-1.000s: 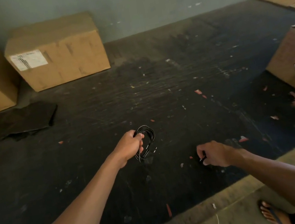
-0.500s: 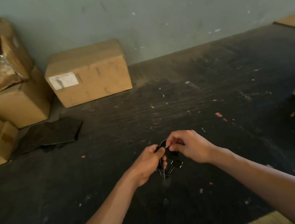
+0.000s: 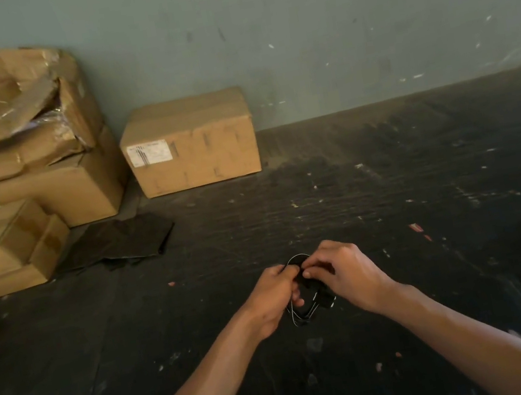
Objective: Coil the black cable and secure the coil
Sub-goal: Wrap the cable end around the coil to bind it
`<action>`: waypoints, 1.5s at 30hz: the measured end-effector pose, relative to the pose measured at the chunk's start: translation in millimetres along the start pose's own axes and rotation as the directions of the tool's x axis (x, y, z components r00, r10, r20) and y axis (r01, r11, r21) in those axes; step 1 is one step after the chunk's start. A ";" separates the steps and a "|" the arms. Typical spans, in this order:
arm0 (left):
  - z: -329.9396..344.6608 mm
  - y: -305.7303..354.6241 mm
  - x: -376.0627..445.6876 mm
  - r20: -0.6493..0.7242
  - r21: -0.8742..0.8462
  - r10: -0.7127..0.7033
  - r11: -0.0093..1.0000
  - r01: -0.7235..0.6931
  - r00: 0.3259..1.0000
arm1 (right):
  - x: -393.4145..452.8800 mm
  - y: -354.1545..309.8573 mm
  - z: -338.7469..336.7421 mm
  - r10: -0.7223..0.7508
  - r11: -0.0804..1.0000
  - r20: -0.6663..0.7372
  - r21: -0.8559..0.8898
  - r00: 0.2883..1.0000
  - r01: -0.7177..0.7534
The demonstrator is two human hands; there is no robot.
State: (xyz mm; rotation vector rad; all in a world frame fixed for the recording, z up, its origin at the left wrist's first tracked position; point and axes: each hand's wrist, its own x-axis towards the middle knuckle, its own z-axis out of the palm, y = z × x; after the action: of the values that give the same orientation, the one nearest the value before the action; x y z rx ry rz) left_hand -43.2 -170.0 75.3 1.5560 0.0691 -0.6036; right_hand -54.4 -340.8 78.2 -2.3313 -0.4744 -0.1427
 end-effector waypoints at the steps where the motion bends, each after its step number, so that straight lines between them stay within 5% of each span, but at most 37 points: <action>1: 0.7 1.4 -0.8 -0.002 -0.008 -0.009 1.000 0.009 1.000 | 0.6 0.8 0.0 0.011 1.000 0.008 0.007 1.000 -0.011; 10: 1.6 12.6 -5.5 0.086 -0.216 -0.157 0.961 0.172 0.984 | -3.2 -0.1 0.4 -0.024 0.998 -0.001 -0.060 1.000 0.023; 20: 1.6 1.6 0.8 0.075 -0.119 -0.160 0.979 0.168 0.984 | 6.8 -3.8 5.4 0.274 0.943 0.217 0.129 0.937 -0.306; 24: -1.6 2.4 7.0 0.004 -0.198 -0.192 0.962 0.189 0.981 | 2.6 -10.4 7.5 0.175 0.974 0.162 0.115 0.971 -0.195; 30: -25.6 4.0 17.3 -0.118 -0.255 -0.193 0.954 0.158 0.974 | -5.7 -13.6 -5.9 0.034 0.936 0.212 0.336 0.977 -0.106; 35: -26.6 1.1 23.6 -0.163 -0.132 -0.076 0.990 0.055 0.984 | -7.4 -11.8 3.3 0.117 0.716 0.184 0.665 0.976 -0.211; 39: -26.5 -3.5 25.8 -0.168 0.019 0.042 0.999 -0.039 0.985 | -5.8 -14.2 13.0 0.347 0.301 0.275 0.873 0.897 -0.384; 45: -24.9 -6.5 28.2 -0.165 0.281 0.128 0.957 -0.078 0.978 | 3.1 -18.9 21.4 0.558 0.204 0.301 0.853 0.774 -0.479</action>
State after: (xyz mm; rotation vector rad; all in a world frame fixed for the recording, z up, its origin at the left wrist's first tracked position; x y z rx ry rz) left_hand -13.5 -154.8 56.7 1.8694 0.0433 -0.3980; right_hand -59.5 -312.6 75.8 -1.2154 0.3099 0.3141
